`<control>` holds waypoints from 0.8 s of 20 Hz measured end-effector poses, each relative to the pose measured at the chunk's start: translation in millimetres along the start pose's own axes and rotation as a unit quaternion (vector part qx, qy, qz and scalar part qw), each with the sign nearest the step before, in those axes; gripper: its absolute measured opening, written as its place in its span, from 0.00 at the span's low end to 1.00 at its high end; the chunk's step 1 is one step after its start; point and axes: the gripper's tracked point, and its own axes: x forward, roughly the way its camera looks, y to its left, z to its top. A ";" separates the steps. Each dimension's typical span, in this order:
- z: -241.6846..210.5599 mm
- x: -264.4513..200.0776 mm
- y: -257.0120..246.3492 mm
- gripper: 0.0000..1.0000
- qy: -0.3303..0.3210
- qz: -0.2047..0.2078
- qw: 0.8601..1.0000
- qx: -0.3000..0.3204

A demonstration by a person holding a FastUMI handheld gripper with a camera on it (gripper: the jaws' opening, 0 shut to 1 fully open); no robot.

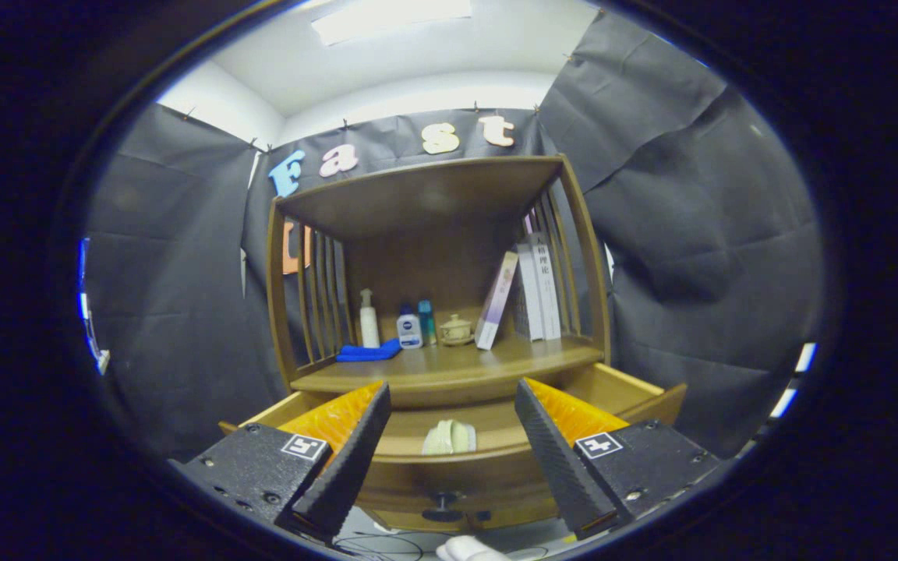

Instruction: Pull open the drawer, take out the items inside it, and place them on the countertop above the cabinet.

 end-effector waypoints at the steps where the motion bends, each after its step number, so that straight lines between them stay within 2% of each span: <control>1: 15.3 8.0 2.2 1.00 -0.002 0.000 1.000 -0.002; 6: 63.1 66.3 10.9 1.00 0.030 -0.001 0.999 -0.021; 8: 64.7 91.0 17.3 1.00 0.066 0.004 0.997 -0.034; 10: 51.2 115.0 29.9 1.00 0.120 0.019 0.992 -0.044; 12: 32.1 132.3 45.2 1.00 0.173 0.042 0.984 -0.027; 16: -18.6 154.1 39.4 0.94 0.287 0.017 0.957 -0.031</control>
